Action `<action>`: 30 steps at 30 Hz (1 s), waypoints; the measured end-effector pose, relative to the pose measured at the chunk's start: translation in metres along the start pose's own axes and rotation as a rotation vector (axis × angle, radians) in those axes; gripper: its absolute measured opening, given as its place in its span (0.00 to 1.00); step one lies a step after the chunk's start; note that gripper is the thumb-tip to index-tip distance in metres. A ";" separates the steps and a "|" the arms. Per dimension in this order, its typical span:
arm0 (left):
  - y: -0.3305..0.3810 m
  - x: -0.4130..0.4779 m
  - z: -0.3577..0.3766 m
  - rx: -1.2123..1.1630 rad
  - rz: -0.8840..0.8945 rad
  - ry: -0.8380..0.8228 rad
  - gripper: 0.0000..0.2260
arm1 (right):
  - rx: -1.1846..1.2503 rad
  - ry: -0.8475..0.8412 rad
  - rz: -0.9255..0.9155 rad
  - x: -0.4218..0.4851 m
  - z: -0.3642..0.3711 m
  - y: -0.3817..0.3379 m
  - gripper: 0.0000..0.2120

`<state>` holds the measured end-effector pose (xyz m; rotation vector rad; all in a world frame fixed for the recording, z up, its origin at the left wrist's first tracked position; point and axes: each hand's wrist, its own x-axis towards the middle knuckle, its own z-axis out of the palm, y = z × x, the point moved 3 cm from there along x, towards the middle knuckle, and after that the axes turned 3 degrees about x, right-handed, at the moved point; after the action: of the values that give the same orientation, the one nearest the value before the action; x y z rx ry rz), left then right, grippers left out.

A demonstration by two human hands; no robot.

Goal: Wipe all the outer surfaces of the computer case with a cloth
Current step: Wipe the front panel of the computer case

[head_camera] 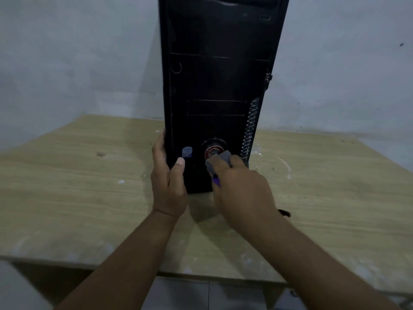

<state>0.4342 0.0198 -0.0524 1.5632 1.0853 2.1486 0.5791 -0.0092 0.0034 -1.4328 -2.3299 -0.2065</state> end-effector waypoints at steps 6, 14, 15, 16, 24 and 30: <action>0.000 0.000 0.003 0.014 0.003 -0.050 0.29 | -0.355 0.032 -0.165 0.003 -0.031 0.013 0.18; -0.008 0.001 0.004 0.008 -0.022 -0.029 0.27 | -0.123 0.080 -0.033 0.000 -0.006 0.019 0.18; -0.008 0.001 0.004 0.008 -0.026 -0.025 0.26 | -0.027 0.082 -0.003 0.000 -0.001 0.020 0.17; -0.008 0.001 0.004 0.014 -0.036 -0.018 0.25 | 0.084 0.089 0.015 0.000 0.004 0.020 0.16; -0.008 0.003 0.003 0.067 -0.076 0.032 0.22 | 0.490 0.345 0.061 -0.004 0.037 0.022 0.12; -0.007 0.001 0.003 0.065 -0.077 0.050 0.22 | 0.633 0.403 0.057 0.002 0.032 0.013 0.08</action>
<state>0.4353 0.0262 -0.0559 1.4767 1.2216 2.1328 0.5818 0.0090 -0.0260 -1.0214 -1.7926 0.2256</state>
